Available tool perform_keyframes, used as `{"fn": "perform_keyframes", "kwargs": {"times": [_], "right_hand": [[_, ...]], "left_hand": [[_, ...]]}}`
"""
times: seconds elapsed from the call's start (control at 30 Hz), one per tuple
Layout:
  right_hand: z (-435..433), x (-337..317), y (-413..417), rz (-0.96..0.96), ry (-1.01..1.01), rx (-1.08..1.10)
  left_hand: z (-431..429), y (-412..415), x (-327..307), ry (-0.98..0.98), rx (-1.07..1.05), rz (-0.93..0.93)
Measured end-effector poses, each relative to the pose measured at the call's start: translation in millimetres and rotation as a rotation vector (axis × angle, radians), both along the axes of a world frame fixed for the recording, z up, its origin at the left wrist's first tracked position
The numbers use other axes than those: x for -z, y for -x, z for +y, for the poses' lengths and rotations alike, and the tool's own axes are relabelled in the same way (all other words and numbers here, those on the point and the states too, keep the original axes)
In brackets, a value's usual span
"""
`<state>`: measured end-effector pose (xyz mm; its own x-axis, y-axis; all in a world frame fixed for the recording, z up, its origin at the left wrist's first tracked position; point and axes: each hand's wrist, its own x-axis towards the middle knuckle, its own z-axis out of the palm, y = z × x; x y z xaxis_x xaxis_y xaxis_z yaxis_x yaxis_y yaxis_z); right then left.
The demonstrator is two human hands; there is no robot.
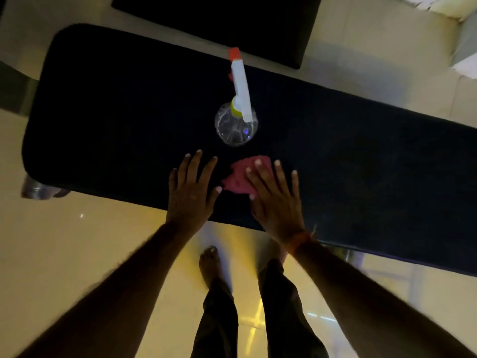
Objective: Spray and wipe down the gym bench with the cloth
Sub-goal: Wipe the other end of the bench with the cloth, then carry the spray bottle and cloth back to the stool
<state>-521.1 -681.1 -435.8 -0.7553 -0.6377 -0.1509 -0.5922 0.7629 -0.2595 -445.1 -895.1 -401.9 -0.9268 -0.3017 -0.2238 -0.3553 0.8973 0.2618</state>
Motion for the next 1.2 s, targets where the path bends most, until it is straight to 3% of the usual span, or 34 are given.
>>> {"fn": "perform_keyframes", "kwargs": {"times": [0.07,0.13,0.27,0.33,0.43,0.5,0.73,0.93,1.03,1.2], "right_hand": [[-22,-7,-12,-0.052,0.009,0.322],[-54,-16,-46,-0.125,0.044,0.433],[-51,-20,-81,-0.118,0.036,0.068],[-36,-19,-62,-0.084,0.007,0.073],[-23,-17,-32,-0.091,-0.084,0.390],[-30,-20,-30,-0.131,-0.036,0.579],[-19,-40,-49,-0.187,0.099,0.153],[18,-59,-4,-0.156,0.118,0.226],[34,-70,14,-0.134,0.144,0.239],[62,-107,28,-0.094,0.203,0.306]], "left_hand": [[-5,-6,-2,-0.015,0.005,0.023],[-10,-9,-6,-0.058,-0.014,0.046],[-19,-6,-16,-0.157,-0.039,0.017],[-22,-3,-19,-0.187,-0.040,-0.005],[-22,3,-22,-0.212,-0.059,-0.057],[-17,8,-26,-0.251,-0.106,-0.055],[9,59,-58,-0.539,-0.338,0.216],[21,119,-71,-0.613,-0.302,0.389],[33,141,-72,-0.609,-0.387,0.471],[54,146,-99,-0.588,-0.451,0.466]]}}
